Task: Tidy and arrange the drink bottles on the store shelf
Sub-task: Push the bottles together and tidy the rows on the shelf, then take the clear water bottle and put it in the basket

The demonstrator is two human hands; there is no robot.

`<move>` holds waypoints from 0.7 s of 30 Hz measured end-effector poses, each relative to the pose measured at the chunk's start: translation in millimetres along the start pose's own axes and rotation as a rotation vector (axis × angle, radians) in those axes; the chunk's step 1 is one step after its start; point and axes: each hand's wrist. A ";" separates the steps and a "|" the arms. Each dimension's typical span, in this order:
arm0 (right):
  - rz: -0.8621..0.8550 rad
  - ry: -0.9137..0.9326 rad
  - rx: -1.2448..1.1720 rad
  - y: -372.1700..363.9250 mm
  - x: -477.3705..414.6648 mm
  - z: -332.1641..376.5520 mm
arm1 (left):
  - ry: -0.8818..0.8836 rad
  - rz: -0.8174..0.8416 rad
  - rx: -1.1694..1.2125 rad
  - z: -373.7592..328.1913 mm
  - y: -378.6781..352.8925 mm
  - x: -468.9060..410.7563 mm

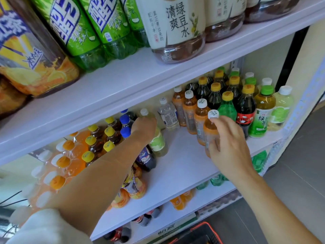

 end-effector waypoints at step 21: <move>0.110 -0.104 -0.066 -7.9 -7.0 -22.9 | 0.034 -0.114 0.673 -31.8 14.2 -71.0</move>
Point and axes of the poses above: each hand's wrist, its own x-axis away from the middle knuckle, its own y-axis out of the back of the hand, z = x × y, and after that the axes turned 7 degrees about x, right-handed
